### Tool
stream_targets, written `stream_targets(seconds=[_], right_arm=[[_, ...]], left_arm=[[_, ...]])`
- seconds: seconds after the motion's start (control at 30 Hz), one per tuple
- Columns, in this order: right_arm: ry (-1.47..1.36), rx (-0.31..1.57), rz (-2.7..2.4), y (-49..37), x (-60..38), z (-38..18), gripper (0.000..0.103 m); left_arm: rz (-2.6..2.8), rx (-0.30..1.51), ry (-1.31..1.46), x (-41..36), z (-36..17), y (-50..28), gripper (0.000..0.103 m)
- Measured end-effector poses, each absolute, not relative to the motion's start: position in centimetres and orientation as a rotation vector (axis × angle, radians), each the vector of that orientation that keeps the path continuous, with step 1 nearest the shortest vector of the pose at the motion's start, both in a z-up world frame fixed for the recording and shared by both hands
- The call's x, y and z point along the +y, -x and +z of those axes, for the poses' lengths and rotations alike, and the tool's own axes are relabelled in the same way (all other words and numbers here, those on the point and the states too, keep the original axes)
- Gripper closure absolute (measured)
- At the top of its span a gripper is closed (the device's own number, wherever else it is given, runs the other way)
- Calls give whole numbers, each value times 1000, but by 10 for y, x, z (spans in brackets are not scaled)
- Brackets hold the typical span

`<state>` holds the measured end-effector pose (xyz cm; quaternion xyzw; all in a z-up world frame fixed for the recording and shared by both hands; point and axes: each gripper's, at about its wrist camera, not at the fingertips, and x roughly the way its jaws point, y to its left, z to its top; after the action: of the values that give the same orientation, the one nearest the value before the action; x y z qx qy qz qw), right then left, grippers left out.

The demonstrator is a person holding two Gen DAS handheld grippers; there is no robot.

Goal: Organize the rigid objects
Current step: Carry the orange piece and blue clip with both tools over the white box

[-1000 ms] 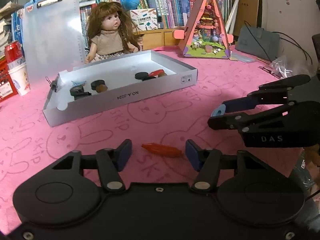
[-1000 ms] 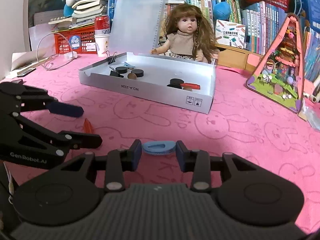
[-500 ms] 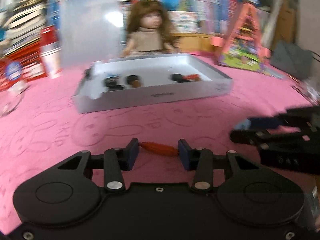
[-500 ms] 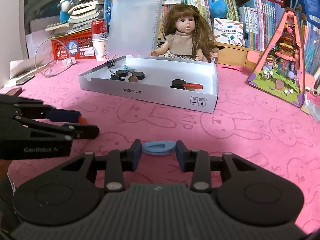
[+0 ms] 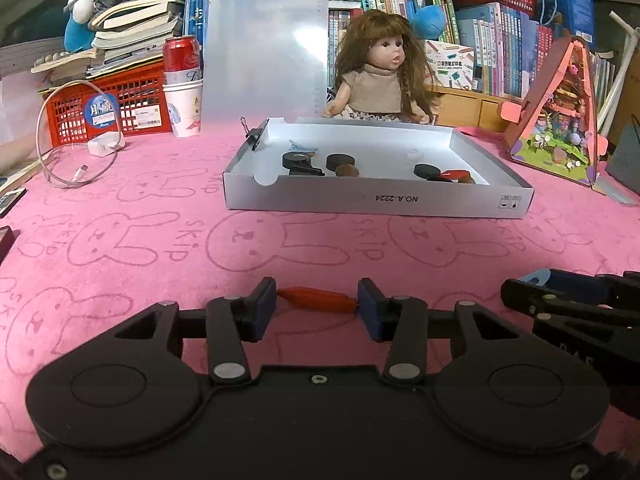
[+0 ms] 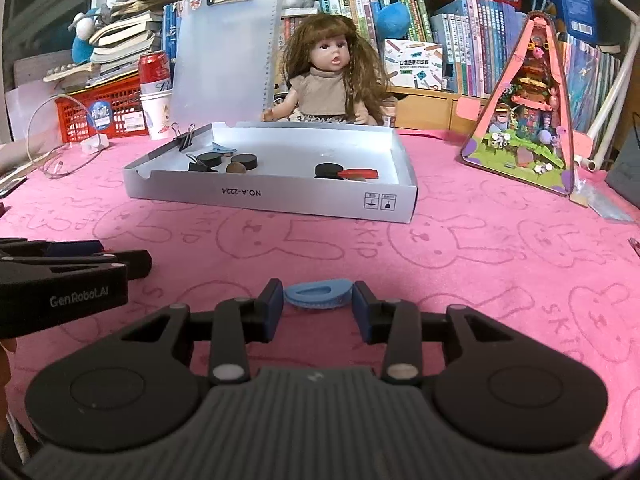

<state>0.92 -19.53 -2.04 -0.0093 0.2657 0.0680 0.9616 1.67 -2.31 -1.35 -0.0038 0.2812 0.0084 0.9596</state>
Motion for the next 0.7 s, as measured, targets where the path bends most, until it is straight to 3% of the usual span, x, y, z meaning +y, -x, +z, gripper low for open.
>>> stream_targets(seconds=[0.03,0.17,0.4,0.63,0.7], right_arm=[[10,534,131,-9,-196,-21,46],[18,524,131,-8,-196,-22,44],[175,528,215,-10,-193,-19,31],[143,561,263,-20,-204,-18,31],[117,564,269,-20,-206,-19,37]], left_arm=[[20,568,3,-24,-14,-16,55],[15,560,-28,-24,-15,-17,51],[-45,544,-128,-25,-16,-17,49],[-89,529,-90,-19,-19,-16,58],[-89,533,-73,-19,-19,-15,60]])
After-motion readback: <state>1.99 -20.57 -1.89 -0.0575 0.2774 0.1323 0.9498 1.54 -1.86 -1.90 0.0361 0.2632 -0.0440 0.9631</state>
